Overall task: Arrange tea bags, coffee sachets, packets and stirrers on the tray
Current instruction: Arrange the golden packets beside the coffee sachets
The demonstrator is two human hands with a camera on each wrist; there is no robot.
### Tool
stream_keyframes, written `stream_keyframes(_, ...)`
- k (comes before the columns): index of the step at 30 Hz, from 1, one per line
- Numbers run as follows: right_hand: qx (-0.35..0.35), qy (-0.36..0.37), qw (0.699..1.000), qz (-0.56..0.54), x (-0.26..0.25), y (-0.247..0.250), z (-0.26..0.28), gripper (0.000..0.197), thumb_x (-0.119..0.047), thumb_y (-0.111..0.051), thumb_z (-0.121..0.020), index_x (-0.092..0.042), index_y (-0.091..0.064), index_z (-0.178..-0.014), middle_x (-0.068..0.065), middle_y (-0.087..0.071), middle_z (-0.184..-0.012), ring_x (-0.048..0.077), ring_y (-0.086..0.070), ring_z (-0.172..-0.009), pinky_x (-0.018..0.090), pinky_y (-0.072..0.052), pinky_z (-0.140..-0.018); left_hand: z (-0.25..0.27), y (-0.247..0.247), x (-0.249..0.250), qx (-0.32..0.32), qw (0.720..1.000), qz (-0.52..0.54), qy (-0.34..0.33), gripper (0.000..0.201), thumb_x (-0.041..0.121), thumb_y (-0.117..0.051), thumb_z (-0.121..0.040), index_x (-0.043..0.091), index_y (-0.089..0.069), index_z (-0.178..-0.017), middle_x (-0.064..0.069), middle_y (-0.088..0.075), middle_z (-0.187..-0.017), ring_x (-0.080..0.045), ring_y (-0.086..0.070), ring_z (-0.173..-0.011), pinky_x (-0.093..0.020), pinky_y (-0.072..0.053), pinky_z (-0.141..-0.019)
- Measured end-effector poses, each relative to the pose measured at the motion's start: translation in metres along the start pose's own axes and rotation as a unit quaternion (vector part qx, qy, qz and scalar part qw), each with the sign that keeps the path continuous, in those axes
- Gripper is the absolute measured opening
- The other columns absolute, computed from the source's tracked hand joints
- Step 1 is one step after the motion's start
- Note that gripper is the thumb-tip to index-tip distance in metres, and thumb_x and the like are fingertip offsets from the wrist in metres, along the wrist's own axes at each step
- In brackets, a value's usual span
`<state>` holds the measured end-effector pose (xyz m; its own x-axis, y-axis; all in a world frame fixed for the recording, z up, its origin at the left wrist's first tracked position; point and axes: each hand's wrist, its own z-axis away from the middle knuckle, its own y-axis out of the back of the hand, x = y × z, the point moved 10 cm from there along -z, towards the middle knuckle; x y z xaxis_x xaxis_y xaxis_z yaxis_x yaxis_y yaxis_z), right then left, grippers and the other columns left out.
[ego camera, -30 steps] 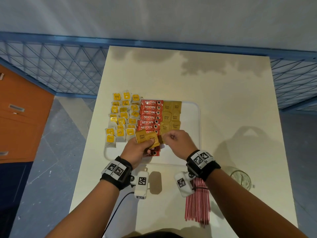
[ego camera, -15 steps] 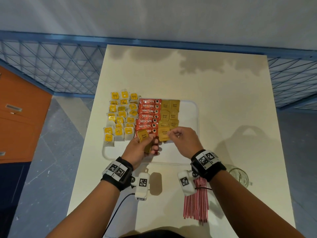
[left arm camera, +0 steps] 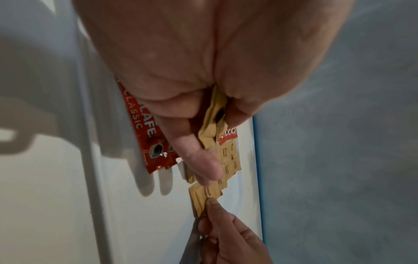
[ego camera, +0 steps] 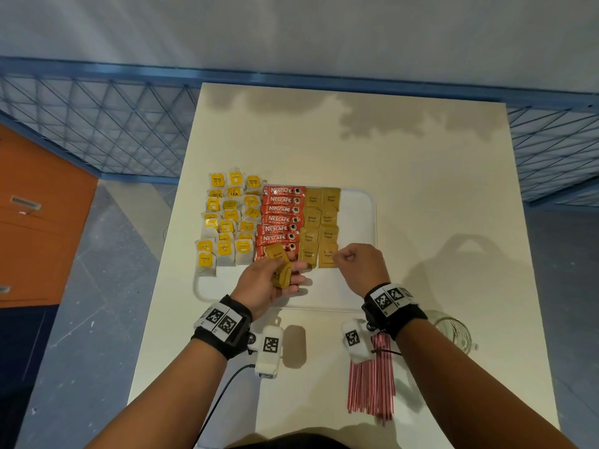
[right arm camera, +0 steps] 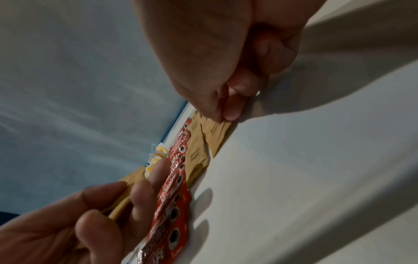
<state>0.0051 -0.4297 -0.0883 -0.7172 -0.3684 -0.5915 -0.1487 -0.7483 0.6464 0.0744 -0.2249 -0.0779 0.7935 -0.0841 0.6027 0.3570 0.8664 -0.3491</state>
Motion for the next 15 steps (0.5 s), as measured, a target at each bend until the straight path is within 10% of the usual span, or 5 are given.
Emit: stream_keyframes(15,-0.015,0.064,0.998,-0.022,-0.027,-0.005,0.02,0.013,-0.036,-0.06,-0.098,-0.028,-0.068,-0.091,-0.016,-0.068,-0.079,0.003,-0.065,-0.077,0.028,-0.053,-0.074,0.001,0.01,0.003,0.024,0.982,-0.182,-0.04,0.037,0.022,-0.067,-0.097,-0.015,-0.063,-0.094,-0.015,-0.073,-0.082,-0.016,-0.056,-0.055,-0.019,-0.039,-0.046)
